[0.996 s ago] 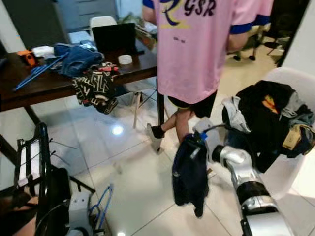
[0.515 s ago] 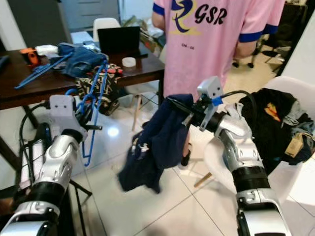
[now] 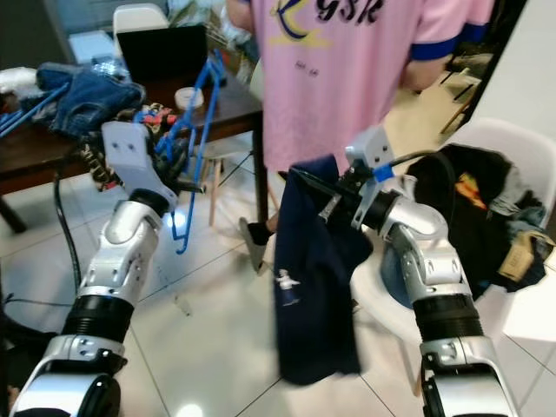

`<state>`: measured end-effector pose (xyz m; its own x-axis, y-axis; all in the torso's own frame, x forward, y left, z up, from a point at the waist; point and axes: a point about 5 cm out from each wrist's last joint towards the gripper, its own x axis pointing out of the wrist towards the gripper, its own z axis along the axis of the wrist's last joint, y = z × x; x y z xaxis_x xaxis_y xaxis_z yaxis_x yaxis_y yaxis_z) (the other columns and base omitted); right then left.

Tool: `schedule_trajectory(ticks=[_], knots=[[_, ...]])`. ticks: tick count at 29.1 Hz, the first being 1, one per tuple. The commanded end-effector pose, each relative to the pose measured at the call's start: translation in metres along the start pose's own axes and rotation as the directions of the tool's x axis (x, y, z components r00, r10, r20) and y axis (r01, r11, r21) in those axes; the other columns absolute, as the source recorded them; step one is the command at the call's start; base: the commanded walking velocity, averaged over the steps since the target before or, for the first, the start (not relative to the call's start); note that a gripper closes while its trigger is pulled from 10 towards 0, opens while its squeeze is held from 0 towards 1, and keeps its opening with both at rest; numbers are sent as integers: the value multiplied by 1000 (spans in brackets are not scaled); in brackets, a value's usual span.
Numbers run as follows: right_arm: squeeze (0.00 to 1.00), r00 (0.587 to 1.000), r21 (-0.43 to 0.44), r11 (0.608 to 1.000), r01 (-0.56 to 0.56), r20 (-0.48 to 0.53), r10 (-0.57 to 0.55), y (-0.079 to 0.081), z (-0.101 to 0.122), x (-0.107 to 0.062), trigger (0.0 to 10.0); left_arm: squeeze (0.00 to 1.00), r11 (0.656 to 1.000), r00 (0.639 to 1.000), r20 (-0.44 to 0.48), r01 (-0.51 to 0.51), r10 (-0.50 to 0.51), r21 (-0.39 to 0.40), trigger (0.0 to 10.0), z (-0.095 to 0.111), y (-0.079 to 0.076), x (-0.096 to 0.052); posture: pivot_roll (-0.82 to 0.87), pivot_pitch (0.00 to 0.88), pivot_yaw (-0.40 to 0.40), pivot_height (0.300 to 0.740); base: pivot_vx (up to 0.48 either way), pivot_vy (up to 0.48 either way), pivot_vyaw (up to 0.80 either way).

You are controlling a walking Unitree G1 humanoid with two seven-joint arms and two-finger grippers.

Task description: Hang hanger

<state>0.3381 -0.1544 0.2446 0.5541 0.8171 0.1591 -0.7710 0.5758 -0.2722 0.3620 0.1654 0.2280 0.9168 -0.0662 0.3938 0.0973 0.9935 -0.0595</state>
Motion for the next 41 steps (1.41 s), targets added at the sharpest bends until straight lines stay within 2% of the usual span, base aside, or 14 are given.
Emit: schedule_trajectory(ticks=[1,7,14,21,24,26,27,29,30,35,36,39,40,41], knots=[[0,1000,-16,1000,-18,17,19,3,8,0,10000,0,1000,1000,20,12,-12,-8,10000,11,-3,4,-12,0,-22,740,0,0,0],[0,999,-37,999,-26,-31,25,9,5,1,10000,0,1000,1000,-4,14,-14,-9,10000,10,-7,3,-15,0,-13,740,0,0,0],[0,994,-8,997,-78,-82,77,31,-9,5,10000,0,1000,997,-77,4,-5,-12,10000,-1,-13,-12,-2,0,-16,740,0,0,0],[0,990,10,995,-95,-107,95,38,-16,9,10000,0,1000,992,-128,-5,4,-4,10000,-10,-13,-20,-1,0,-17,740,0,0,0],[0,981,44,993,-106,-159,112,49,-34,10,10000,0,999,983,-178,-39,41,18,10000,-26,-2,-36,-3,0,-27,740,0,0,0],[0,981,44,993,-106,-159,112,49,-34,10,10000,0,999,983,-178,-39,41,18,10000,-26,-2,-36,-3,0,-27,740,0,0,0],[0,975,61,995,-80,-203,91,54,-49,8,10000,0,998,975,-216,-54,59,31,10000,-37,3,-50,-7,0,-31,740,0,0,0],[0,975,61,995,-80,-203,91,54,-49,8,10000,0,998,975,-216,-54,59,31,10000,-37,3,-50,-7,0,-31,740,0,0,0],[0,965,76,997,12,-260,8,54,-66,2,10000,0,998,964,-259,-49,60,46,10000,-47,4,-66,1,0,-42,740,0,0,0],[0,944,65,991,117,-317,-91,50,-80,-7,10000,0,998,958,-284,-29,46,63,10000,-53,2,-78,4,0,-43,740,0,0,0],[0,908,52,973,227,-371,-192,43,-92,-16,10000,0,997,955,-295,-13,35,76,10000,-54,1,-86,9,0,-40,740,0,0,0],[0,865,38,941,335,-409,-291,35,-100,-26,10000,0,995,954,-299,1,27,95,10000,-54,1,-91,7,0,-35,740,0,0,0],[0,807,31,896,443,-450,-383,28,-108,-39,10000,0,993,953,-302,12,24,117,10000,-54,3,-96,15,0,-34,740,0,0,0],[0,807,31,896,443,-450,-383,28,-108,-39,10000,0,993,953,-302,12,24,117,10000,-54,3,-96,15,0,-34,740,0,0,0]])
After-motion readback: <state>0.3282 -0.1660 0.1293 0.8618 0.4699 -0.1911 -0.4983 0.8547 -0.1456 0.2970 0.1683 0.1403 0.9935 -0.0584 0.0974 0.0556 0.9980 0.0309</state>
